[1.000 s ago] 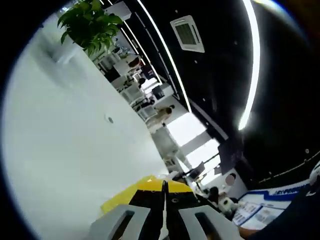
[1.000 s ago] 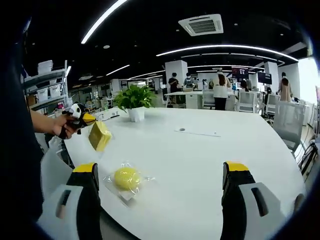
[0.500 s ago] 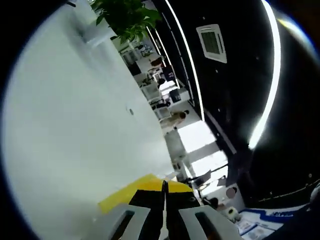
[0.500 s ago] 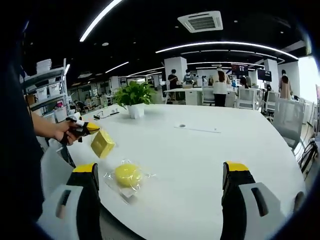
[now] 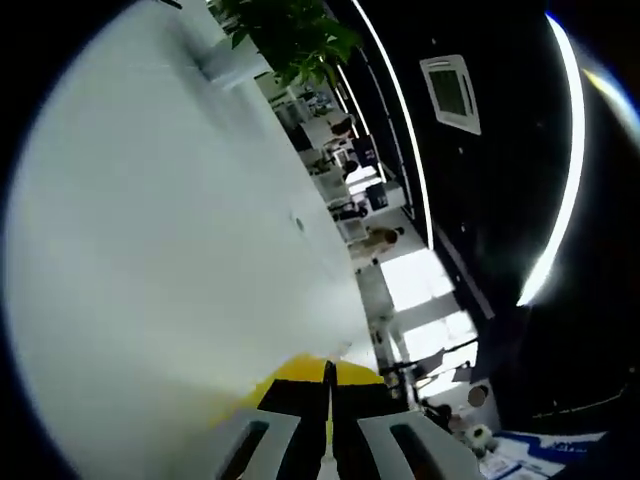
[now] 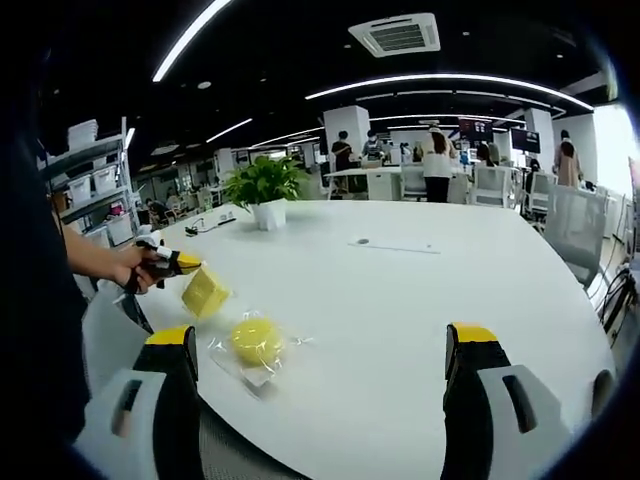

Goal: Compare the silicone blocks by pressing each to a similar depth, holding the contact briefly, and releasing to observe deformation and rebound differences across the visible hardness samples.

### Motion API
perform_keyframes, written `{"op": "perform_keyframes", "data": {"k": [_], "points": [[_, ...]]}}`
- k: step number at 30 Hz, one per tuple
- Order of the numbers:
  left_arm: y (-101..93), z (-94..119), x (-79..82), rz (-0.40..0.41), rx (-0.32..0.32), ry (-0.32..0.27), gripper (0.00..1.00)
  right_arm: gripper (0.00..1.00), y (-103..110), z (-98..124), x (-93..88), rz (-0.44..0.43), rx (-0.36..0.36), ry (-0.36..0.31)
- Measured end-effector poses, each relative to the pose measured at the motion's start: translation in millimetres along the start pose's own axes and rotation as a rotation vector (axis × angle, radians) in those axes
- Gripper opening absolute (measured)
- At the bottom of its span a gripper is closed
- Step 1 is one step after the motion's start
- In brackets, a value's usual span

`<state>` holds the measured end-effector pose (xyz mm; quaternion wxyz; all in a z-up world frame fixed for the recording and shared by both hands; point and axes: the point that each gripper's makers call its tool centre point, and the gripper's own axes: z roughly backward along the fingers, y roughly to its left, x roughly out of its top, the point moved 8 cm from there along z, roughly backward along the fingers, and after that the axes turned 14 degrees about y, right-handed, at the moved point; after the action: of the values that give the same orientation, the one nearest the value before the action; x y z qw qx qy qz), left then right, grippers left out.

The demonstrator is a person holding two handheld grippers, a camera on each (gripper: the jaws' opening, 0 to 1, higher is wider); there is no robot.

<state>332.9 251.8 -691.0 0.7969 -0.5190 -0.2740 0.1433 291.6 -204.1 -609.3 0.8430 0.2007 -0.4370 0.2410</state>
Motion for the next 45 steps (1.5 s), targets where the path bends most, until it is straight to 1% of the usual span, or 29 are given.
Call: {"op": "perform_keyframes", "data": {"k": [1, 4, 6, 9, 12, 14, 16, 20, 23, 27, 29, 34, 42, 45], "points": [[3.4, 0.7, -0.2, -0.008, 0.021, 0.009, 0.00, 0.97, -0.2, 0.2, 0.0, -0.001, -0.001, 0.000], [11.3, 1.0, 1.6, -0.038, 0.048, 0.022, 0.00, 0.97, -1.2, 0.6, -0.6, -0.005, -0.001, 0.003], [18.0, 1.4, 2.6, -0.054, 0.081, 0.045, 0.00, 0.97, -1.5, 0.8, -1.1, -0.005, -0.001, 0.007], [25.3, 0.7, 4.6, -0.111, 0.143, 0.090, 0.00, 0.97, -2.5, 0.6, -2.2, -0.006, 0.000, 0.012], [27.5, -1.7, 3.7, -0.134, 0.169, 0.112, 0.00, 0.97, -2.0, 0.8, -1.8, -0.010, 0.002, 0.014], [29.8, -2.0, 4.2, -0.137, 0.178, 0.113, 0.00, 0.97, -2.2, 0.5, -1.8, -0.009, 0.003, 0.016], [33.9, -1.2, 5.7, -0.147, 0.200, 0.115, 0.00, 0.97, -2.8, -0.2, -2.2, -0.012, 0.005, 0.019], [35.6, -1.7, 5.6, -0.166, 0.220, 0.121, 0.00, 0.97, -2.9, -0.9, -2.4, -0.015, 0.006, 0.022], [39.3, -3.2, 6.4, -0.203, 0.244, 0.137, 0.00, 0.97, -3.7, -1.2, -2.5, -0.016, 0.004, 0.024], [44.0, -3.7, 4.9, -0.219, 0.274, 0.148, 0.00, 0.97, -4.6, -2.3, -2.8, -0.025, 0.003, 0.025], [46.2, -3.6, 5.3, -0.206, 0.290, 0.146, 0.00, 0.97, -4.3, -2.7, -2.3, -0.026, 0.004, 0.027], [49.2, -5.6, 6.0, -0.228, 0.327, 0.152, 0.00, 0.97, -6.4, -3.5, -3.1, -0.030, 0.004, 0.033], [56.2, -7.8, 7.5, -0.326, 0.398, 0.164, 0.00, 0.97, -7.8, -5.6, -2.5, -0.037, 0.005, 0.042], [58.3, -7.6, 8.5, -0.330, 0.399, 0.163, 0.00, 0.97, -6.9, -7.1, -1.1, -0.037, 0.006, 0.044]]}}
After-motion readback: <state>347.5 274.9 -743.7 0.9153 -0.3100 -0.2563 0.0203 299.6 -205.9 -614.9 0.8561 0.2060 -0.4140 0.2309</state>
